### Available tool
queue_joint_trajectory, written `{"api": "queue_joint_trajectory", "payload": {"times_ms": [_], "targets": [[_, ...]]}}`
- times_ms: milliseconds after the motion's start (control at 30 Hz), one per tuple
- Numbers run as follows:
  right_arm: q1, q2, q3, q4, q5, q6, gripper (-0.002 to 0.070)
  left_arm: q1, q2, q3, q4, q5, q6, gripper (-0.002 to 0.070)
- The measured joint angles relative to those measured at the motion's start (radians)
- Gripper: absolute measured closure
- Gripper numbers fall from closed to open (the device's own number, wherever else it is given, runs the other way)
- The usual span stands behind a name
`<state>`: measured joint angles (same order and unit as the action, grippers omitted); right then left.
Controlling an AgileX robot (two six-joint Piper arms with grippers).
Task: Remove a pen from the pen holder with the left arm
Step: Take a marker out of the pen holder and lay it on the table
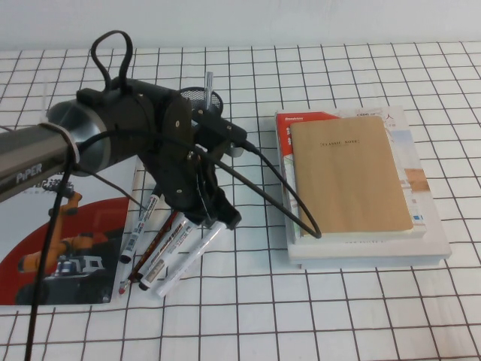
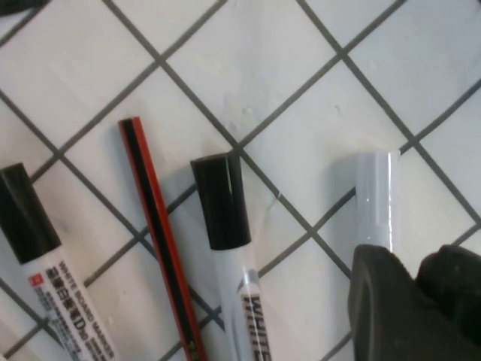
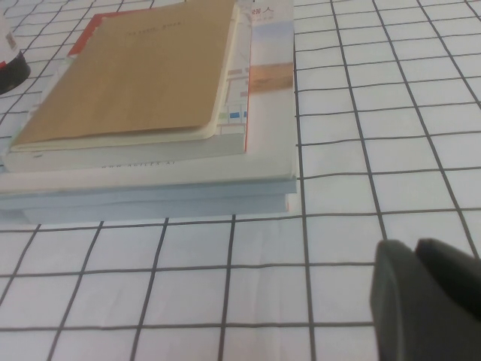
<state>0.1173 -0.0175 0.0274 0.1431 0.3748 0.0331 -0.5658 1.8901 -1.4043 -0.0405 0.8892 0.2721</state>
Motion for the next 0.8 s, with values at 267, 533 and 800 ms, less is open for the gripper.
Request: {"api": "queue_joint_trajectory", "payload": {"times_ms": [267, 533, 800], "targets": [[0.000, 0.000, 0.000, 0.000, 0.000, 0.000, 0.0690, 0.000, 0.018, 0.000, 0.000, -0.035, 0.016, 0.0581], [0.000, 0.000, 0.000, 0.000, 0.000, 0.000, 0.0690, 0.000, 0.018, 0.000, 0.003, -0.053, 0.021, 0.0487], [0.000, 0.000, 0.000, 0.000, 0.000, 0.000, 0.0690, 0.000, 0.018, 0.000, 0.014, -0.052, 0.023, 0.0401]]}}
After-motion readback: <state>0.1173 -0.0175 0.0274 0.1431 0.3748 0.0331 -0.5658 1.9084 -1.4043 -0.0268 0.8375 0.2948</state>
